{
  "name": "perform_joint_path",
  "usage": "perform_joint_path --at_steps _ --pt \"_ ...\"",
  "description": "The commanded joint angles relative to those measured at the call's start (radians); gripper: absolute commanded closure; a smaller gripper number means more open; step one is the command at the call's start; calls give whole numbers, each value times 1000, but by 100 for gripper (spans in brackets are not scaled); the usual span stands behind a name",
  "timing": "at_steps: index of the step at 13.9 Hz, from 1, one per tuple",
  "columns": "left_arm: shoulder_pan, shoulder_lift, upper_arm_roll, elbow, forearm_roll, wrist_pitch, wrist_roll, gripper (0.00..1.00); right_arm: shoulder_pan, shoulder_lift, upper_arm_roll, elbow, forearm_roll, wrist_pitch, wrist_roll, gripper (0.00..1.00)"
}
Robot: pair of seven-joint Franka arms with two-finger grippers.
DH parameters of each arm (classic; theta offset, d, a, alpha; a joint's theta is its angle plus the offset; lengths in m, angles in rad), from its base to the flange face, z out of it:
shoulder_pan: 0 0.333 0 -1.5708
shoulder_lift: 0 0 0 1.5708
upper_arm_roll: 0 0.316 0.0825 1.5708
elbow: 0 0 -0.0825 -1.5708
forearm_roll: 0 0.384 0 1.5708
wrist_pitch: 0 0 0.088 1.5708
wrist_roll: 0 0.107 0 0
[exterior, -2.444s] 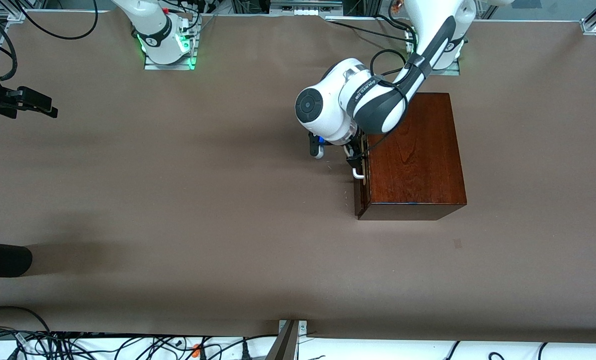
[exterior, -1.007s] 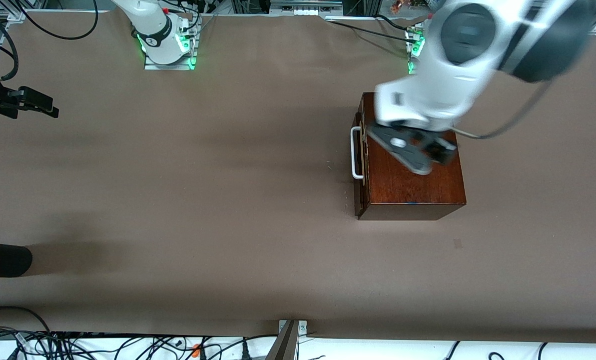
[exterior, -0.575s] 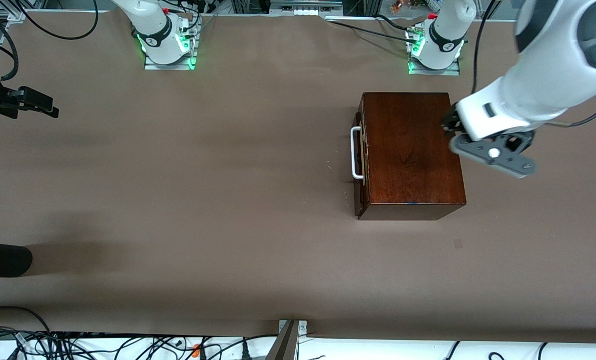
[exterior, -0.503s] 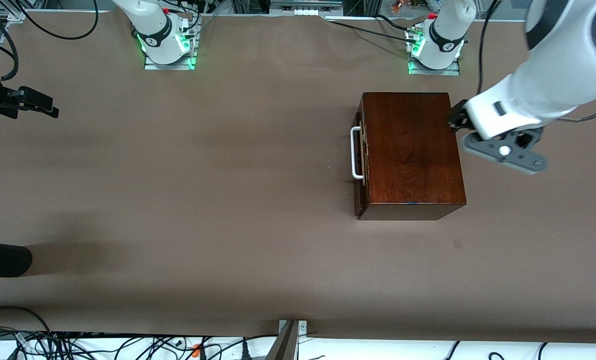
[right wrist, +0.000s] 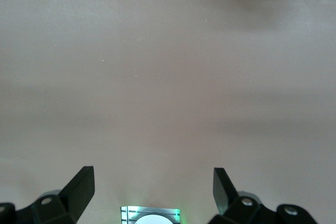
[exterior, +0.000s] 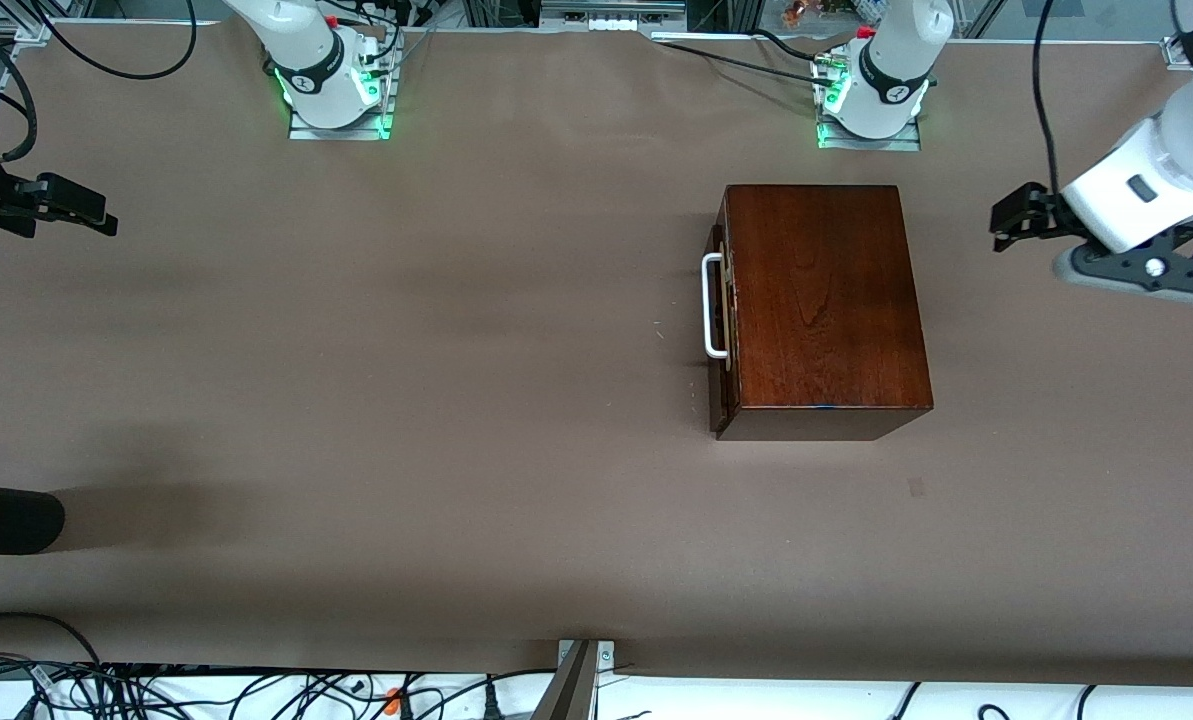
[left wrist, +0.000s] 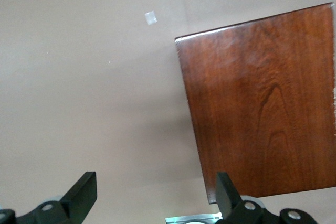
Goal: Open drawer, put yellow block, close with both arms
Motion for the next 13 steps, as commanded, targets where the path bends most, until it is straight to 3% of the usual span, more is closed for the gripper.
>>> perform_joint_path --at_steps 1,3,13 --pt "12 -128 -6 -157 -24 63 -44 0 -6 -9 7 -3 -12 0 -8 0" --pt "10 -139 -12 -164 -24 66 -137 0 -6 -9 8 -3 -12 -2 -8 0" --pt "41 -181 -6 -228 -92 146 -128 0 -6 -9 3 -3 -13 -2 -6 0"
